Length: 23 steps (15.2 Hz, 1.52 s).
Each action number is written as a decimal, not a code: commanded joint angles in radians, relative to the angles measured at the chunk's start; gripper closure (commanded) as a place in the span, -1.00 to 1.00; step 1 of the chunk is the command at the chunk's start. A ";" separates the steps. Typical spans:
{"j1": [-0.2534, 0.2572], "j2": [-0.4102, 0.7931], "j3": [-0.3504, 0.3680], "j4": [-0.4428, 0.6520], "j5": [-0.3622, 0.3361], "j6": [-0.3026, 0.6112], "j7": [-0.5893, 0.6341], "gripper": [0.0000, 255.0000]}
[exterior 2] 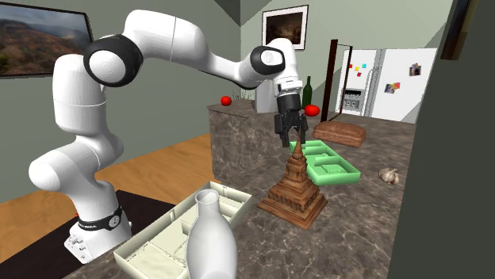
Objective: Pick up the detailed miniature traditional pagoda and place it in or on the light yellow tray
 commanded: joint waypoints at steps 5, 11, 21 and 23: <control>-0.007 0.008 -0.006 -0.024 -0.008 0.032 0.006 -1.00; -0.007 0.008 -0.006 -0.024 -0.008 0.032 0.006 1.00; -0.006 0.005 -0.004 -0.002 -0.003 0.010 -0.004 1.00; -0.003 0.003 -0.002 0.021 0.001 -0.012 -0.015 1.00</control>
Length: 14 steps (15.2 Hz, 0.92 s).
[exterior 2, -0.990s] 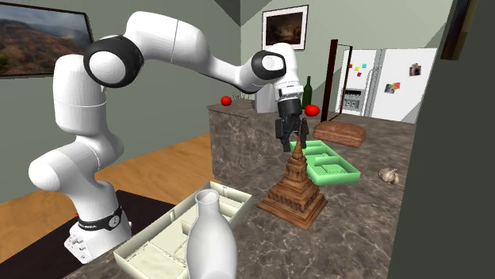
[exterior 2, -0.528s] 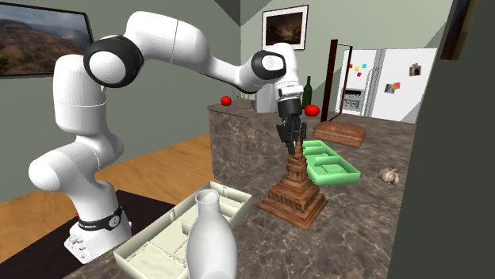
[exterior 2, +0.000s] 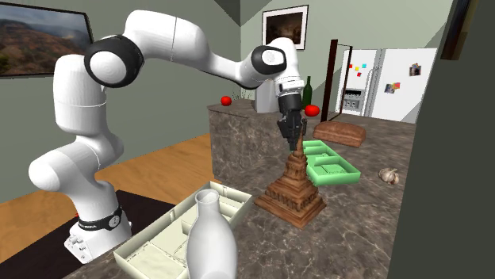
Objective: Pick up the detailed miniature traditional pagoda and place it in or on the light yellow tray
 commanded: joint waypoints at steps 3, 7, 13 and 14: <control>0.003 -0.008 0.003 0.043 0.008 -0.044 -0.022 1.00; 0.010 -0.006 0.005 0.097 0.012 -0.093 -0.042 1.00; 0.026 0.004 0.007 0.190 0.011 -0.170 -0.072 1.00; 0.029 0.007 0.007 0.207 0.010 -0.184 -0.077 1.00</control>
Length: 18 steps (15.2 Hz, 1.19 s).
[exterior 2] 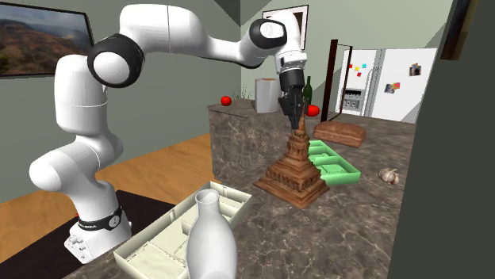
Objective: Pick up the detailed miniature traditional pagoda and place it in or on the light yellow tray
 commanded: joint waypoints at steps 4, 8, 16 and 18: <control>0.020 0.017 0.001 0.093 -0.009 -0.071 -0.024 1.00; -0.030 -0.085 0.006 -0.013 0.042 -0.044 -0.045 1.00; -0.136 -0.473 -0.058 -0.392 0.243 0.063 -0.185 1.00; -0.139 -0.559 -0.090 -0.465 0.280 0.072 -0.226 1.00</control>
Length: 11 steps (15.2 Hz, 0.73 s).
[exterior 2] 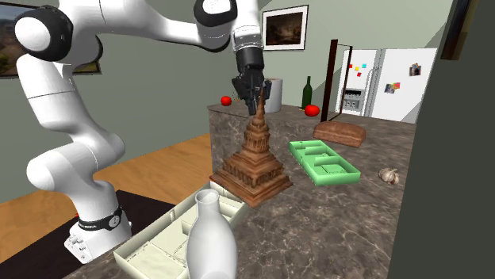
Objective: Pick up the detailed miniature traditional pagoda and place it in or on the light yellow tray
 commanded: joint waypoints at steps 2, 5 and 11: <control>0.002 -0.126 -0.045 -0.099 0.048 0.006 -0.058 1.00; 0.011 -0.242 -0.096 -0.187 0.080 -0.001 -0.117 1.00; 0.035 -0.454 -0.195 -0.326 0.104 -0.046 -0.225 1.00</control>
